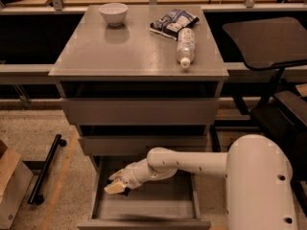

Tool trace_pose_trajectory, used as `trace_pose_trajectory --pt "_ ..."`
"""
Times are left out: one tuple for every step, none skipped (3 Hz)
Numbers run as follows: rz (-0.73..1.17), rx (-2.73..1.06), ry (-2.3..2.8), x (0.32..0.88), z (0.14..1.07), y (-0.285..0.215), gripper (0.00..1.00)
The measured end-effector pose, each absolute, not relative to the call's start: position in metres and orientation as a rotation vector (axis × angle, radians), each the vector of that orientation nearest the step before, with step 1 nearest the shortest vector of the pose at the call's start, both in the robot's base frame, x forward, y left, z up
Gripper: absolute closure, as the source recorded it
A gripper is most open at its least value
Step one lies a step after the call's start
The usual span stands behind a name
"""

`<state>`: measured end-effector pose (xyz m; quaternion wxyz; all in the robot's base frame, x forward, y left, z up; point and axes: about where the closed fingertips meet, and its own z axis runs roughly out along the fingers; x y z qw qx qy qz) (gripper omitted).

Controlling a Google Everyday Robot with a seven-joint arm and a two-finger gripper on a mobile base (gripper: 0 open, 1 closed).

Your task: Place rxbar blueberry into bottom drawer

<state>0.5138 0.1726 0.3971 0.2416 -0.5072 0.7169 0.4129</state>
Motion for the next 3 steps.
trace_pose_trajectory --pt "1.087 -1.356 1.950 0.530 0.357 0.170 1.00" --pt "1.068 -1.293 1.979 0.539 0.299 0.157 1.00" --pt "1.084 -1.281 1.989 0.535 0.290 0.159 1.00"
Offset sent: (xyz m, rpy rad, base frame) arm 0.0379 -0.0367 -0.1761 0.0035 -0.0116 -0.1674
